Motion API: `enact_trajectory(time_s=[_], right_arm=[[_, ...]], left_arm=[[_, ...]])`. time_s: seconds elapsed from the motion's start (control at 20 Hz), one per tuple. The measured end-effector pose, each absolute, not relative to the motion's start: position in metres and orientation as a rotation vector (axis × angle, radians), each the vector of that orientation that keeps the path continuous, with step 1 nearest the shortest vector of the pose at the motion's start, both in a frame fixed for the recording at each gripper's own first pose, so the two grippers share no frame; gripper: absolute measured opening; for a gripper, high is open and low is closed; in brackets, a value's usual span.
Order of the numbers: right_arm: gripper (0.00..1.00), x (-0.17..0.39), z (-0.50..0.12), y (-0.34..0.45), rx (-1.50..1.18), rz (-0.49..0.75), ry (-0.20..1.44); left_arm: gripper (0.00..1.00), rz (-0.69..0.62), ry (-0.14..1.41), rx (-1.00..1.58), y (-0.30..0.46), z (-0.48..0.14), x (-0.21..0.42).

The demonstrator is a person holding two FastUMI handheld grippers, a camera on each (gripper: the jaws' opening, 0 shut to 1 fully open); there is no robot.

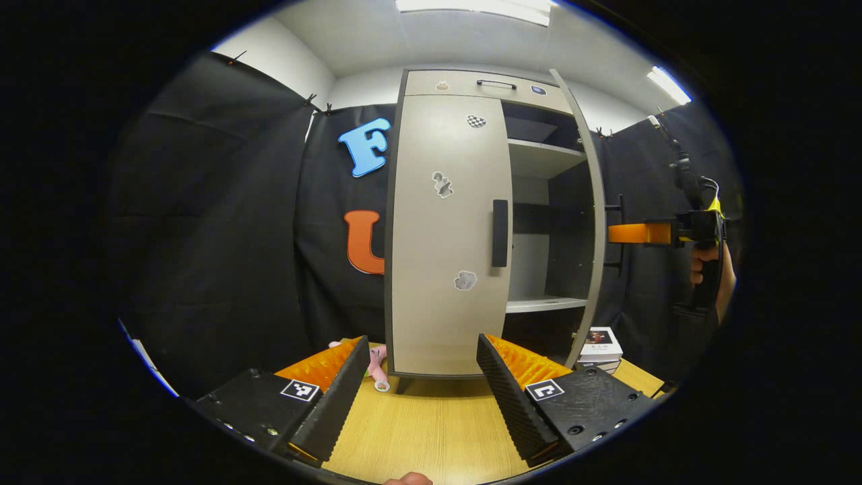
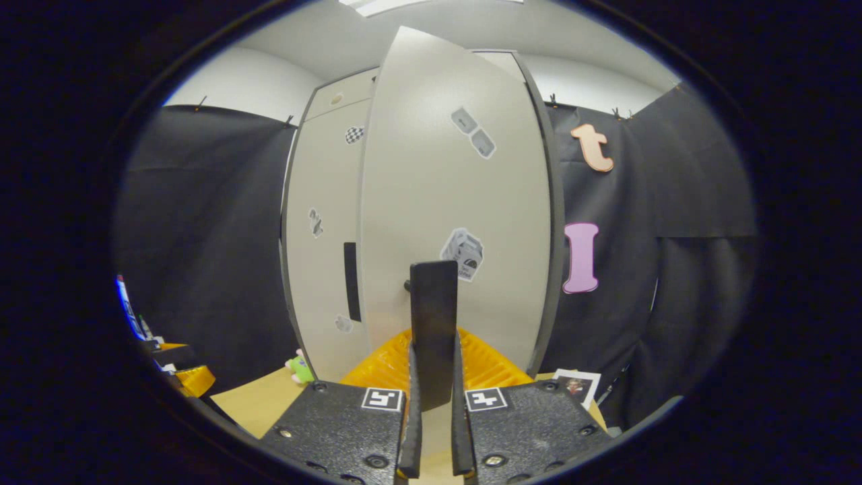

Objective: Open the right door of the double-door shoe cabinet with the right hand, and open the left door with the left hand.

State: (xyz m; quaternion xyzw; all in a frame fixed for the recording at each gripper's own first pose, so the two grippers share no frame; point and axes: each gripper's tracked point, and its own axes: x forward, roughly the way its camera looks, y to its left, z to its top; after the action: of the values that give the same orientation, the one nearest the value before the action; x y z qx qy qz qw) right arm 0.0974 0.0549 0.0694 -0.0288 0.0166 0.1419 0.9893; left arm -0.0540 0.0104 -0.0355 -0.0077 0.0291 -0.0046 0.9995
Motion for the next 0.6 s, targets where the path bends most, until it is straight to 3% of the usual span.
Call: enact_trajectory(time_s=[0.35,0.6], right_arm=[[0.20,0.079,0.071,-0.005,-0.056,0.238,0.024],[0.19,0.084,0.073,-0.057,-0.086,0.116,0.016]], left_arm=[[0.95,-0.059,0.064,-0.016,-0.023,-0.037,-0.047],[0.95,-0.089,0.056,-0.025,-0.043,-0.034,-0.043]])
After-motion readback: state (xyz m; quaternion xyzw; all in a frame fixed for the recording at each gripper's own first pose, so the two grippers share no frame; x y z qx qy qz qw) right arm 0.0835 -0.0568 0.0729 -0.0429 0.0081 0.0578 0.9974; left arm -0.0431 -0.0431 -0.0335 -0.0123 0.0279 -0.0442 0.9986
